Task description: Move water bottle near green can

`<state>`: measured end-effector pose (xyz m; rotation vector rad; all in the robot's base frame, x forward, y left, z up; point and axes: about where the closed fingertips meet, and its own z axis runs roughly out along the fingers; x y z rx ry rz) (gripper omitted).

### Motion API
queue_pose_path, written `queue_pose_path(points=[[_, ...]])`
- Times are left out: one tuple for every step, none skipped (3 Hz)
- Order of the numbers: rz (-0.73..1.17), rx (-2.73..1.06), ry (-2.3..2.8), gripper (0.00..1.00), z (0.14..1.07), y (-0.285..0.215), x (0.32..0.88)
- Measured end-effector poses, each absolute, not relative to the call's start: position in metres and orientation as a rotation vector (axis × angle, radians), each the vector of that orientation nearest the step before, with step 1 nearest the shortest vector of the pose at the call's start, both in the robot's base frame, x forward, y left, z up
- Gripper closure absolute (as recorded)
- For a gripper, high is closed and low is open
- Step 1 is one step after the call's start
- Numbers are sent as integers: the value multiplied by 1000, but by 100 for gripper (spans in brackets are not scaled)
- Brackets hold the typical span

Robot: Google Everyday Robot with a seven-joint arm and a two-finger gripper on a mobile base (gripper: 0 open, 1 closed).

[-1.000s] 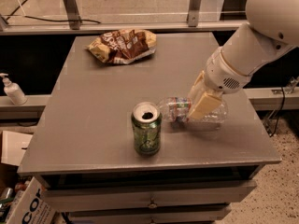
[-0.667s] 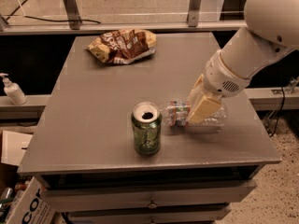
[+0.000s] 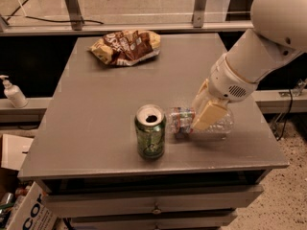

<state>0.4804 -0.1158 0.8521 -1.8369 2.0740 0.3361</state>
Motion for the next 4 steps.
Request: queue_pose_path(points=[[342, -1841, 2092, 76, 847, -117, 479], [340, -1839, 2105, 54, 846, -118, 479], [335, -1836, 2118, 30, 845, -118, 479], [330, -1839, 2122, 7, 846, -118, 479]])
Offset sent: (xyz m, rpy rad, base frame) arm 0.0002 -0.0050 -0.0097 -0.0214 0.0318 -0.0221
